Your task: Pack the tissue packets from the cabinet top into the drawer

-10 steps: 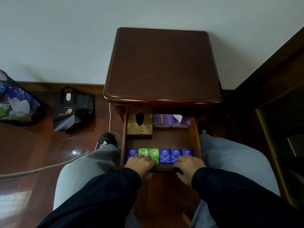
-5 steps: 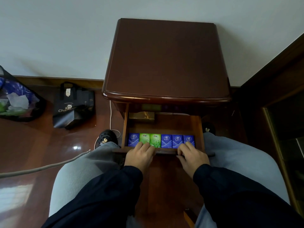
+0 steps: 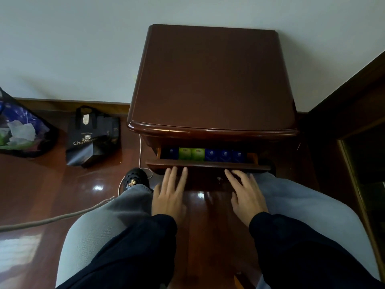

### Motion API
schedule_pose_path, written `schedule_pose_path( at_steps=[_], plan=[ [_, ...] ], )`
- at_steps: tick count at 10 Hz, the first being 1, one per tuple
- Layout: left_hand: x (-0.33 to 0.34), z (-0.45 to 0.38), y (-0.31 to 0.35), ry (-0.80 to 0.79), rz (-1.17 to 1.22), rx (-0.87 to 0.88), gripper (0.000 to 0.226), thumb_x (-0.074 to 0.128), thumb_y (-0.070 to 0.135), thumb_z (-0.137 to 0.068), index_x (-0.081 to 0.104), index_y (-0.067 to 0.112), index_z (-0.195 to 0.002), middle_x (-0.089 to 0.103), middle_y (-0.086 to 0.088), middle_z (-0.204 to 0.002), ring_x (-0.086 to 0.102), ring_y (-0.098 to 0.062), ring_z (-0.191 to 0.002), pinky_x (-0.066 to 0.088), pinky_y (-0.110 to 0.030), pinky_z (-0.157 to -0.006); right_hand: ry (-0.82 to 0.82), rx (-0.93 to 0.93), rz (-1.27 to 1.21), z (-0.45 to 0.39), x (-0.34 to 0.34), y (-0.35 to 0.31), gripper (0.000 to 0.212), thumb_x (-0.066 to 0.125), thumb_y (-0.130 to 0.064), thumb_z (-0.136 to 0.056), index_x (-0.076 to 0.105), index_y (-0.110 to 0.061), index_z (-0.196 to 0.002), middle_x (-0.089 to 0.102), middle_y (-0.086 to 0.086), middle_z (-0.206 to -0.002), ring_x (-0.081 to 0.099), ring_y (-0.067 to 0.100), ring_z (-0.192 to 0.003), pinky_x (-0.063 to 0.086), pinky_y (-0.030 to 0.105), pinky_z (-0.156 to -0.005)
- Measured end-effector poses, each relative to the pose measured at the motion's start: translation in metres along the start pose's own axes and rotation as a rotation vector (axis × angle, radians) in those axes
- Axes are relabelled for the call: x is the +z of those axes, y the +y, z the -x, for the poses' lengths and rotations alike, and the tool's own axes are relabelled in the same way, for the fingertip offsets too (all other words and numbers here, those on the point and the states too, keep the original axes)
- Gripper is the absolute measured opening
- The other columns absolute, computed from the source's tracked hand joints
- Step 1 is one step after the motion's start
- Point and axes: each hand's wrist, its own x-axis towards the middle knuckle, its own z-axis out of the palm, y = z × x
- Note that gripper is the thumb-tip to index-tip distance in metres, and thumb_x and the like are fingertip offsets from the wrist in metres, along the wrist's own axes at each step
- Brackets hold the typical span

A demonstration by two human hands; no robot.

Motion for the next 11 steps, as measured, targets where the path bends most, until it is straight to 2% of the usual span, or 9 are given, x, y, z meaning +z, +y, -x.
schedule_pose_path(
  at_steps=[1, 2, 3, 4, 7, 8, 9, 10, 11],
  plan=[
    [-0.002, -0.014, -0.011, -0.033, 0.016, -0.031, 0.109, 0.057, 0.027, -0.082, -0.022, 0.028, -0.156, -0.022, -0.003, -0.166, -0.012, -0.023, -0.155, 0.032, -0.043, -0.118, -0.072, 0.024, 0.080, -0.005, 0.002, 0.008, 0.090, 0.062, -0.012, -0.088, 0.011, -0.022, -0.162, 0.008, -0.004, -0.167, 0.001, 0.022, -0.156, 0.013, 0.045, -0.127],
    [-0.001, -0.024, -0.011, -0.054, 0.010, 0.019, 0.108, 0.056, 0.025, -0.082, -0.022, 0.027, -0.156, -0.024, -0.002, -0.166, -0.012, -0.021, -0.155, 0.032, -0.042, -0.118, -0.159, 0.029, 0.140, -0.010, 0.007, 0.010, 0.097, 0.058, -0.019, -0.091, -0.009, -0.022, -0.161, -0.019, -0.004, -0.167, -0.015, 0.021, -0.155, 0.005, 0.044, -0.127],
    [0.006, -0.028, -0.005, -0.063, 0.009, 0.037, 0.110, 0.057, 0.024, -0.081, -0.022, 0.027, -0.156, -0.032, -0.004, -0.163, -0.012, -0.022, -0.155, 0.031, -0.039, -0.118, -0.212, 0.034, 0.163, -0.014, 0.010, 0.010, 0.100, 0.056, -0.021, -0.092, -0.019, -0.024, -0.159, -0.031, -0.003, -0.164, -0.019, 0.021, -0.154, 0.003, 0.045, -0.127],
    [0.011, -0.034, -0.002, -0.049, 0.017, 0.038, 0.108, 0.056, 0.024, -0.083, -0.024, 0.026, -0.156, -0.037, -0.006, -0.160, -0.013, -0.023, -0.155, 0.030, -0.038, -0.117, -0.215, 0.052, 0.148, -0.021, 0.012, 0.011, 0.102, 0.057, -0.021, -0.091, -0.019, -0.025, -0.158, -0.032, -0.005, -0.163, -0.020, 0.021, -0.154, 0.005, 0.046, -0.127],
    [0.002, -0.057, 0.001, -0.011, 0.007, 0.032, 0.102, 0.054, 0.024, -0.087, -0.021, 0.021, -0.157, -0.029, -0.013, -0.163, -0.003, -0.026, -0.156, 0.033, -0.038, -0.116, -0.126, 0.065, 0.075, -0.044, 0.010, 0.008, 0.096, 0.057, -0.017, -0.089, -0.005, -0.028, -0.160, -0.021, -0.008, -0.167, -0.009, 0.020, -0.156, 0.006, 0.043, -0.127],
    [0.000, -0.057, 0.002, -0.015, -0.003, 0.015, 0.101, 0.054, 0.023, -0.088, -0.020, 0.020, -0.157, -0.027, -0.013, -0.164, 0.000, -0.025, -0.156, 0.033, -0.037, -0.115, -0.110, 0.068, 0.046, -0.043, 0.009, 0.005, 0.088, 0.056, -0.018, -0.090, 0.004, -0.030, -0.160, -0.016, -0.007, -0.168, -0.001, 0.020, -0.156, 0.011, 0.045, -0.127],
    [-0.012, -0.051, 0.005, -0.016, -0.027, -0.006, 0.097, 0.053, 0.026, -0.091, -0.017, 0.021, -0.158, -0.016, -0.011, -0.167, 0.006, -0.025, -0.155, 0.033, -0.039, -0.116, -0.048, 0.033, 0.014, -0.037, 0.002, -0.004, 0.081, 0.058, -0.016, -0.089, 0.017, -0.032, -0.157, 0.002, -0.004, -0.169, 0.012, 0.020, -0.154, 0.021, 0.044, -0.125],
    [-0.033, -0.043, 0.008, 0.004, 0.006, -0.054, 0.089, 0.054, 0.034, -0.090, 0.000, 0.023, -0.160, 0.007, -0.006, -0.166, 0.024, -0.024, -0.148, 0.036, -0.039, -0.113, 0.032, 0.011, -0.052, -0.032, -0.015, -0.011, 0.072, 0.059, -0.018, -0.088, 0.028, -0.036, -0.151, 0.017, -0.007, -0.162, 0.026, 0.017, -0.146, 0.031, 0.036, -0.119],
    [-0.051, 0.000, 0.010, -0.071, 0.094, -0.024, 0.063, 0.052, 0.039, -0.087, 0.029, 0.032, -0.146, 0.045, 0.005, -0.141, 0.049, -0.019, -0.127, 0.043, -0.037, -0.101, 0.084, 0.018, -0.173, -0.001, -0.037, -0.018, 0.063, 0.059, -0.018, -0.088, 0.039, -0.037, -0.144, 0.029, -0.013, -0.152, 0.039, 0.014, -0.135, 0.037, 0.028, -0.110]
  ],
)
